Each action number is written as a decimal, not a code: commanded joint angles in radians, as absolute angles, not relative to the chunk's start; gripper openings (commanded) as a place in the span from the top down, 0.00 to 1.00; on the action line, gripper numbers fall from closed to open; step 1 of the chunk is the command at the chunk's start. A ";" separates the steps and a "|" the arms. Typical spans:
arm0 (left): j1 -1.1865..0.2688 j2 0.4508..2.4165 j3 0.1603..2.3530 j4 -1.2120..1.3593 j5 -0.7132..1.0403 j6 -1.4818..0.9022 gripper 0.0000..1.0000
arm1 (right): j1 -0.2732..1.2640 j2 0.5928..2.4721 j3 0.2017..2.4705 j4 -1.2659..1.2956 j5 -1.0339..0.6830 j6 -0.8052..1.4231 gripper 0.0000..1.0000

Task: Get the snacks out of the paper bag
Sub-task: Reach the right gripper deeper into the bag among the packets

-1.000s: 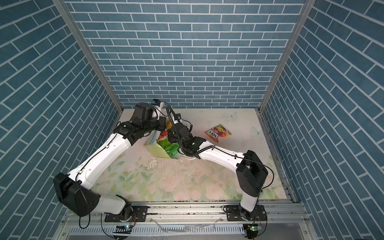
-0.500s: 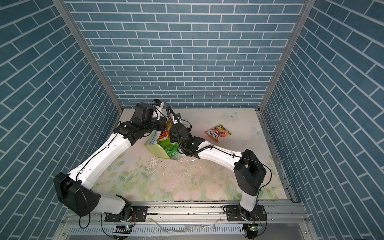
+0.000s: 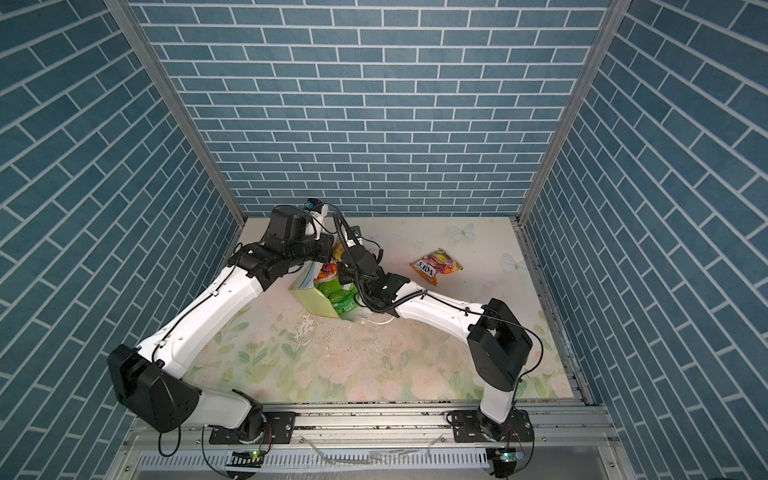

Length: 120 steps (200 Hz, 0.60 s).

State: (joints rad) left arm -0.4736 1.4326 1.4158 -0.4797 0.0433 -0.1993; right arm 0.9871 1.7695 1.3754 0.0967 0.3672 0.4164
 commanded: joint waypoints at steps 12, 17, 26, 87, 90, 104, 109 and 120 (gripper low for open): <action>-0.484 1.421 1.444 -0.397 0.048 -0.215 1.00 | 0.982 1.774 1.379 0.102 0.357 0.424 1.00; -0.483 1.423 1.446 -0.400 0.045 -0.214 1.00 | 0.982 1.770 1.377 0.100 0.356 0.426 1.00; -0.483 1.424 1.448 -0.405 0.039 -0.215 1.00 | 0.982 1.759 1.374 0.102 0.352 0.428 1.00; -0.483 1.431 1.449 -0.408 0.019 -0.213 1.00 | 0.982 1.711 1.356 0.103 0.336 0.437 1.00; -0.483 1.431 1.450 -0.408 0.019 -0.213 1.00 | 0.982 1.711 1.354 0.103 0.336 0.437 1.00; -0.483 1.431 1.451 -0.410 0.019 -0.213 1.00 | 0.982 1.707 1.353 0.103 0.334 0.437 1.00; -0.483 1.431 1.450 -0.411 0.018 -0.214 1.00 | 0.982 1.707 1.352 0.103 0.334 0.436 1.00; -0.483 1.431 1.451 -0.410 0.019 -0.211 1.00 | 0.982 1.707 1.352 0.102 0.337 0.436 1.00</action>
